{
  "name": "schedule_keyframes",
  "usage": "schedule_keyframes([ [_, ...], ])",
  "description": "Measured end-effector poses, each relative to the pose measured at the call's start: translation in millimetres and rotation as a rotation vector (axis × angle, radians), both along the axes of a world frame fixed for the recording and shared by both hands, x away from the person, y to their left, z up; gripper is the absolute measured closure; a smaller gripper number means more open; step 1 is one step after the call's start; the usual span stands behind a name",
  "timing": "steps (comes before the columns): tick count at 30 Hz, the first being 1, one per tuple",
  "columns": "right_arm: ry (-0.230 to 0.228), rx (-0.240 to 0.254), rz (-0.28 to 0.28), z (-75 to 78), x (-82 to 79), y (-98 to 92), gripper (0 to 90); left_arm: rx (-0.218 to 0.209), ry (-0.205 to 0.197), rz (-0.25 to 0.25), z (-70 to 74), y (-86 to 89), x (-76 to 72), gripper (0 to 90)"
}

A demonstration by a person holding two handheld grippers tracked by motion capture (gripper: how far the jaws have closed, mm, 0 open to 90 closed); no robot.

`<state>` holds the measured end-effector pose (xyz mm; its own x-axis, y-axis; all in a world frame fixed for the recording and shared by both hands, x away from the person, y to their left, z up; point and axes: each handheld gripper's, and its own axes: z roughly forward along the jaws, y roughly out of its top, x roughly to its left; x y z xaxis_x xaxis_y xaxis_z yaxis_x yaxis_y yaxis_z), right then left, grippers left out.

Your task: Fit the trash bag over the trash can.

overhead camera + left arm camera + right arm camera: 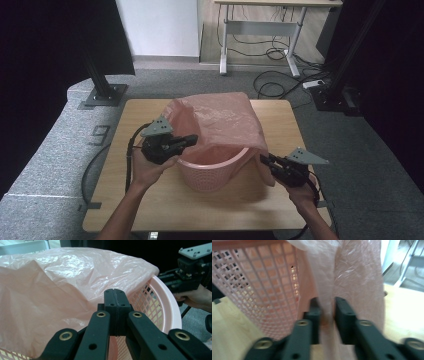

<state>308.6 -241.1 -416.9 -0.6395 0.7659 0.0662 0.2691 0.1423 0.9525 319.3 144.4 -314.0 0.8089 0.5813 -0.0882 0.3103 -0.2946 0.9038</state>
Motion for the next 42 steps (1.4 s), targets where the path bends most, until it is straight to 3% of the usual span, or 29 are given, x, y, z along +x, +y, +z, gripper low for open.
schedule_keyframes([
  [4,-0.089,0.001,0.013,25.9,-0.7,-4.1,87.3,-0.004,-0.021,-0.007,0.0,-0.6,0.1,80.4],
  [10,-0.231,-0.054,0.083,73.6,-10.8,2.4,88.2,-0.007,-0.043,0.018,1.1,-3.7,0.3,58.5],
  [15,-0.282,-0.051,0.143,101.8,-18.7,13.9,88.2,-0.021,-0.052,0.019,2.9,-5.6,0.8,45.5],
  [19,-0.291,-0.046,0.177,111.7,-20.3,23.6,88.3,-0.015,-0.061,0.018,4.0,-8.5,1.0,38.3],
  [27,-0.285,-0.017,0.207,116.9,-18.1,33.8,88.3,0.009,-0.085,0.025,4.2,-18.1,4.3,24.4],
  [33,-0.281,0.024,0.224,124.8,-17.3,35.5,88.5,0.053,-0.099,0.031,6.5,-28.8,9.0,19.3],
  [38,-0.278,0.040,0.234,129.9,-17.1,37.2,88.5,0.069,-0.086,0.037,9.5,-35.7,13.1,22.9],
  [42,-0.277,0.051,0.242,131.4,-17.3,38.2,88.5,0.091,-0.079,0.043,11.2,-39.4,14.7,42.6],
])
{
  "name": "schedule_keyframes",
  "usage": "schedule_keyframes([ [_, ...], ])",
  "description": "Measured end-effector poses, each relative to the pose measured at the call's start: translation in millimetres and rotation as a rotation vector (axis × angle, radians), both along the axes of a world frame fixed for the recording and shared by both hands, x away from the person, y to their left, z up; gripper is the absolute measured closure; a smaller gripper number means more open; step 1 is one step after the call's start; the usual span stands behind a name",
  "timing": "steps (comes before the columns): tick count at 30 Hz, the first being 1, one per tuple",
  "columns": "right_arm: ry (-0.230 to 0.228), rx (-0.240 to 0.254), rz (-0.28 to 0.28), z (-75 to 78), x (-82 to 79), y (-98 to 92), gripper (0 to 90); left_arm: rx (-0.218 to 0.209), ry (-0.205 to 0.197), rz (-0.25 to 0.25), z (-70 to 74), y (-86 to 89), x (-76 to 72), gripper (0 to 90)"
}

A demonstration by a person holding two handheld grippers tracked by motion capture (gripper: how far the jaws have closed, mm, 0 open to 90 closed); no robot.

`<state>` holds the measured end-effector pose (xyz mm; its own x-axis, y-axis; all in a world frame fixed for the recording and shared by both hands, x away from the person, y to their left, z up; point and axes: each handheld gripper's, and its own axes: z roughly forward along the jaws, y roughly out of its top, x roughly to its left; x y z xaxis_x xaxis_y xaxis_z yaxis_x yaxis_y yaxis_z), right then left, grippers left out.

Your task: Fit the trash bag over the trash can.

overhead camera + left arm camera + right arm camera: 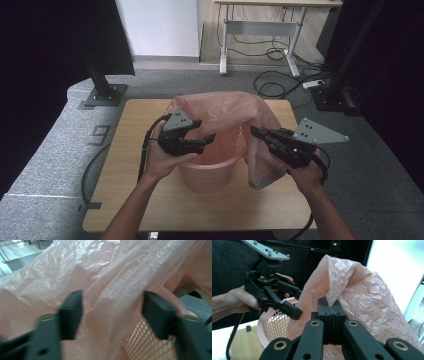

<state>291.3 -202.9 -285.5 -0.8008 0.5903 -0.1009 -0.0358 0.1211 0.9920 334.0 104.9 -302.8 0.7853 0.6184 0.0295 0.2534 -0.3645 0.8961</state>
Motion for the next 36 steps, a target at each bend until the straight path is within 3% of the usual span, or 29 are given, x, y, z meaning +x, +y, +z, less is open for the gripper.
schedule_keyframes([
  [3,0.002,0.006,0.007,-0.1,0.2,0.0,88.6,0.013,0.002,0.020,0.3,-2.0,0.6,57.9],
  [8,0.014,0.010,0.013,-4.0,0.7,-1.0,88.6,-0.006,0.026,0.012,2.0,-0.6,1.6,78.9],
  [11,0.022,0.012,0.012,-8.2,1.7,-3.1,88.5,-0.017,0.031,0.000,2.4,1.2,1.0,87.1],
  [18,0.047,0.015,0.000,-20.1,1.5,-16.8,88.2,-0.051,0.055,-0.051,-1.6,7.6,-6.7,89.6],
  [24,0.076,0.034,-0.017,-29.6,1.8,-26.7,82.8,-0.116,0.091,-0.095,-3.7,12.9,-11.1,89.7],
  [26,0.093,0.034,-0.025,-34.0,2.9,-27.0,79.0,-0.141,0.108,-0.115,-4.1,13.3,-12.7,89.8],
  [30,0.109,0.030,-0.042,-45.4,3.2,-26.4,67.8,-0.145,0.120,-0.146,-5.2,12.8,-17.8,89.7],
  [36,0.132,0.045,-0.100,-64.8,-3.2,-23.2,44.9,-0.148,0.130,-0.137,-7.0,14.8,-18.0,89.7],
])
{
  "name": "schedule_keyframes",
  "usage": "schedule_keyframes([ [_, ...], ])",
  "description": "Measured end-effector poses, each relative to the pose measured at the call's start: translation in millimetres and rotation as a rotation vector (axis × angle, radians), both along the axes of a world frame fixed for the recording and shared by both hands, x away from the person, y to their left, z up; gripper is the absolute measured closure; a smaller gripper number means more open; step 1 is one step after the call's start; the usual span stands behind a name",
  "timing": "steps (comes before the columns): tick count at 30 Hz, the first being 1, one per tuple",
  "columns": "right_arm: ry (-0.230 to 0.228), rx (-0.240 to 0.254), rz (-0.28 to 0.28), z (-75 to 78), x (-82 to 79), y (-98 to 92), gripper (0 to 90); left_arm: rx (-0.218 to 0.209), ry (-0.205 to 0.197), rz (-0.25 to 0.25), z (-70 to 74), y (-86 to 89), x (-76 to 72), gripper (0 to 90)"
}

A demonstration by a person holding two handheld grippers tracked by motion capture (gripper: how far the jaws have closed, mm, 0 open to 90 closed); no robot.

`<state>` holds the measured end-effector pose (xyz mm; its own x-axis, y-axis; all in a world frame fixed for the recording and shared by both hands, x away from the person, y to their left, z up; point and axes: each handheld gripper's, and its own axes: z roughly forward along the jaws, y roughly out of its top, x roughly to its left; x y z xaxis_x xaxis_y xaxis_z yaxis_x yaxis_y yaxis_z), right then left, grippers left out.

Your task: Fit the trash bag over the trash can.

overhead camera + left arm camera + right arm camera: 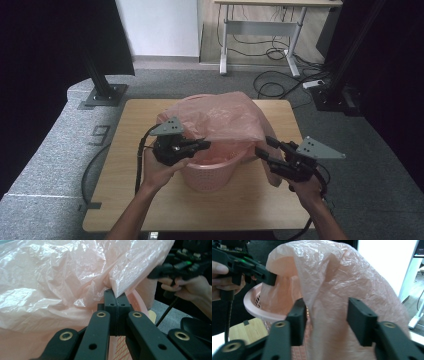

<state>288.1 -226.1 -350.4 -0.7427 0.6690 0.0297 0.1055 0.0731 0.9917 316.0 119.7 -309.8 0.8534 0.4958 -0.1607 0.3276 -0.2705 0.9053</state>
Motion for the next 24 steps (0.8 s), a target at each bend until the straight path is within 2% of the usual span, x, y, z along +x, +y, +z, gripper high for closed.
schedule_keyframes([
  [3,-0.010,-0.035,-0.029,-9.0,-3.9,7.4,38.6,0.001,0.000,0.003,0.2,-0.5,-0.2,89.8],
  [5,-0.018,-0.075,-0.070,-15.6,-3.7,13.0,37.8,0.002,0.000,0.004,0.5,-0.7,-0.3,89.8],
  [8,-0.005,-0.118,-0.118,-26.4,2.8,18.1,37.2,0.001,0.000,0.005,0.9,0.1,-0.2,89.8],
  [10,0.021,-0.126,-0.140,-33.7,9.0,19.3,39.0,0.002,0.001,0.004,0.8,0.4,0.2,89.8],
  [13,0.030,-0.125,-0.137,-41.4,16.8,19.3,58.1,0.003,0.001,0.002,0.3,0.3,1.0,89.8],
  [17,0.045,-0.127,-0.154,-41.2,22.6,14.9,81.3,0.006,0.003,-0.006,-0.3,-0.4,0.8,89.8],
  [20,0.004,-0.122,-0.163,-32.5,19.3,8.2,87.3,0.009,0.005,-0.015,-0.7,-1.8,0.9,89.8],
  [24,-0.084,-0.091,-0.183,-4.8,6.7,-3.0,88.1,0.014,0.014,-0.056,-1.0,-7.0,1.4,89.8],
])
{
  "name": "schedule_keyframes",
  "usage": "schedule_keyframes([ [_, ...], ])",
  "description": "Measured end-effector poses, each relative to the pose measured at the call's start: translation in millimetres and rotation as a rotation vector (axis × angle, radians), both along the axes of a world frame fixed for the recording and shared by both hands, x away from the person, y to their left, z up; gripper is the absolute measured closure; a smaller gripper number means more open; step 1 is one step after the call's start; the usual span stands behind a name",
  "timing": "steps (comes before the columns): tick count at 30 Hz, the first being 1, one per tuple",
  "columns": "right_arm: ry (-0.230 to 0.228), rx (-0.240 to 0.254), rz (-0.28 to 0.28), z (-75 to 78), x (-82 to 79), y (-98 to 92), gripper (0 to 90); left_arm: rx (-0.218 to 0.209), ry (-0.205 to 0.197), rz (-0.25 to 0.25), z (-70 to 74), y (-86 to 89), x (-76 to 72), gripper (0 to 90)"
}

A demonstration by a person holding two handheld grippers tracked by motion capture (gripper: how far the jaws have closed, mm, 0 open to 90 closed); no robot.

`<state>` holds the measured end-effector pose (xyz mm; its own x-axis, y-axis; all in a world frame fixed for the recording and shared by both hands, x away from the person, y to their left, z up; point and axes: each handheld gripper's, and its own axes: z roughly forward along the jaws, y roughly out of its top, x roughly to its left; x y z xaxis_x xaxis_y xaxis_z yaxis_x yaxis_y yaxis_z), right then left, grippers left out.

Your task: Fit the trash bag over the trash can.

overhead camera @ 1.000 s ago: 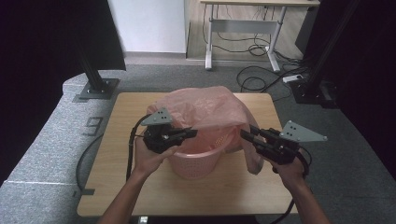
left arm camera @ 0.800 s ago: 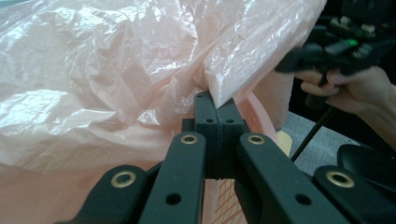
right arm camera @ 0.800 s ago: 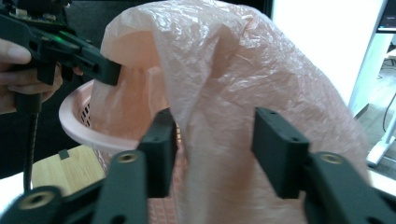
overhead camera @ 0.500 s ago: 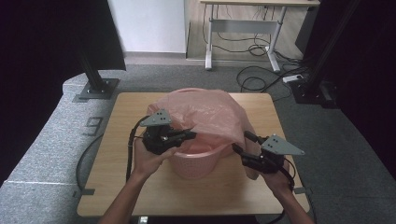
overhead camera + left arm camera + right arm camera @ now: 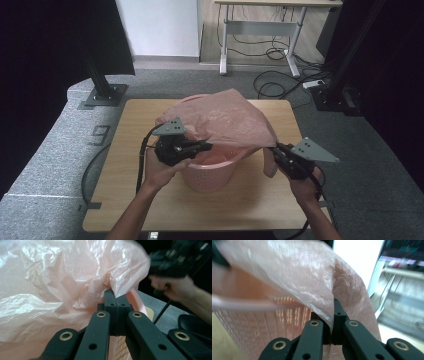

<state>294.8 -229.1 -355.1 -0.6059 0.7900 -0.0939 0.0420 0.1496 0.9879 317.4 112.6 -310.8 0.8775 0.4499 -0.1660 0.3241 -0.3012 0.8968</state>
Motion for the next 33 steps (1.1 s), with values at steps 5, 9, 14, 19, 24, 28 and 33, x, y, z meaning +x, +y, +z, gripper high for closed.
schedule_keyframes([
  [5,-0.075,0.026,0.019,43.4,-9.4,-10.7,88.3,0.006,-0.001,-0.058,2.2,-10.5,-2.8,89.7],
  [9,-0.116,0.006,0.031,68.6,-12.7,-7.9,88.3,-0.008,-0.009,-0.066,3.3,-9.7,-3.2,89.5],
  [14,-0.115,-0.040,0.026,73.9,-10.2,0.7,88.4,-0.083,-0.101,0.005,7.1,13.4,-7.2,66.1],
  [19,-0.086,-0.025,0.017,61.6,-4.8,-11.2,88.5,-0.147,-0.134,0.109,14.5,43.0,-2.5,52.4],
  [24,-0.079,-0.019,0.032,57.6,-4.2,-18.0,88.5,-0.160,-0.135,0.214,21.2,57.8,19.9,50.5],
  [28,-0.084,-0.036,0.051,61.1,-5.3,-16.5,88.5,-0.139,-0.112,0.256,24.6,60.0,41.1,49.9],
  [33,-0.087,-0.049,0.074,65.5,-7.7,-15.2,88.5,-0.091,-0.065,0.271,29.1,54.4,65.9,50.2],
])
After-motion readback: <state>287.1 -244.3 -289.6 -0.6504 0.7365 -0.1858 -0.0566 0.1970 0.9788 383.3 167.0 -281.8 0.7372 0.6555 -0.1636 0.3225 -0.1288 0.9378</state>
